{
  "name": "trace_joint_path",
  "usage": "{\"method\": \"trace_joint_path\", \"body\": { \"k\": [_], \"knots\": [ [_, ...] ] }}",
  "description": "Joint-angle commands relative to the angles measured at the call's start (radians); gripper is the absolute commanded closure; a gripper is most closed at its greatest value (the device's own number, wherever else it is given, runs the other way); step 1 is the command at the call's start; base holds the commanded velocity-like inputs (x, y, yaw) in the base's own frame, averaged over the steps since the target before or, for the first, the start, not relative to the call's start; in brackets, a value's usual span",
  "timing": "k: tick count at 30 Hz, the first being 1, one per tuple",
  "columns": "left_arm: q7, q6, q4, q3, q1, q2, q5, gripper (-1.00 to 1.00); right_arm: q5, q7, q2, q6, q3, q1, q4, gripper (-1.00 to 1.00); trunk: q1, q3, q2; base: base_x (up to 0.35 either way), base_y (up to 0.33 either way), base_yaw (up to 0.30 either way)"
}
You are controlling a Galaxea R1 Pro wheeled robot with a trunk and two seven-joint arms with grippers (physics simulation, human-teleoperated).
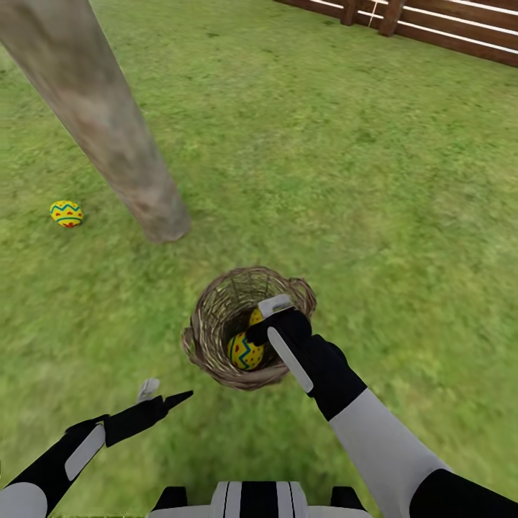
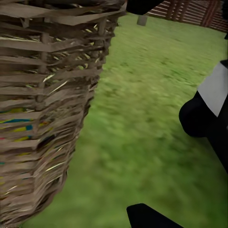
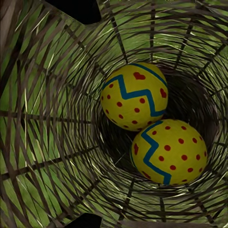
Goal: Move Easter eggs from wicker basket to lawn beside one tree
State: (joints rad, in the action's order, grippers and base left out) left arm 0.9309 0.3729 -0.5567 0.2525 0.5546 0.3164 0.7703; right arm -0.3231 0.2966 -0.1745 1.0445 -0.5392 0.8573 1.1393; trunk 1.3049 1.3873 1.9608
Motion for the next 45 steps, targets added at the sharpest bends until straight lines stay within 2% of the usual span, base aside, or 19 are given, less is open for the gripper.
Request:
{"method": "trace_joint_path", "body": {
  "k": [1, 11, 17, 27, 32, 45],
  "knots": [
    [0.0, 0.009, 0.0, 0.005, 0.001, 0.001, 0.011, -1.0, -0.01, 0.01, 0.0, 0.003, -0.001, 0.0, 0.001, -1.0, 0.0, 0.0, 0.0, 0.0, -0.205, 0.224],
    [0.0, 0.009, 0.0, 0.005, 0.001, 0.001, 0.011, -1.0, -0.01, 0.009, 0.0, 0.003, -0.002, -0.001, -0.005, -1.0, 0.0, 0.0, 0.0, -0.001, -0.15, 0.268],
    [0.0, 0.008, 0.0, 0.005, 0.001, 0.0, 0.011, -1.0, -0.01, 0.009, 0.0, 0.003, -0.002, -0.003, -0.005, -1.0, 0.0, 0.0, 0.0, -0.206, -0.106, 0.279],
    [0.0, 0.009, 0.0, 0.005, 0.001, 0.0, 0.011, -1.0, -0.011, 0.009, 0.0, 0.003, -0.002, -0.004, -0.004, -1.0, 0.0, 0.0, 0.0, -0.062, -0.264, 0.272],
    [0.0, 0.009, 0.0, 0.005, 0.001, 0.0, 0.011, -1.0, -0.011, 0.009, 0.0, 0.003, -0.002, -0.004, -0.004, -1.0, 0.0, 0.0, 0.0, 0.195, -0.191, 0.052],
    [0.0, 0.009, 0.0, 0.005, 0.001, 0.001, 0.011, -1.0, -0.008, 0.01, 0.0, 0.002, -0.002, -0.006, -0.001, -1.0, 0.0, 0.001, 0.0, 0.009, -0.067, 0.088]
  ]
}}
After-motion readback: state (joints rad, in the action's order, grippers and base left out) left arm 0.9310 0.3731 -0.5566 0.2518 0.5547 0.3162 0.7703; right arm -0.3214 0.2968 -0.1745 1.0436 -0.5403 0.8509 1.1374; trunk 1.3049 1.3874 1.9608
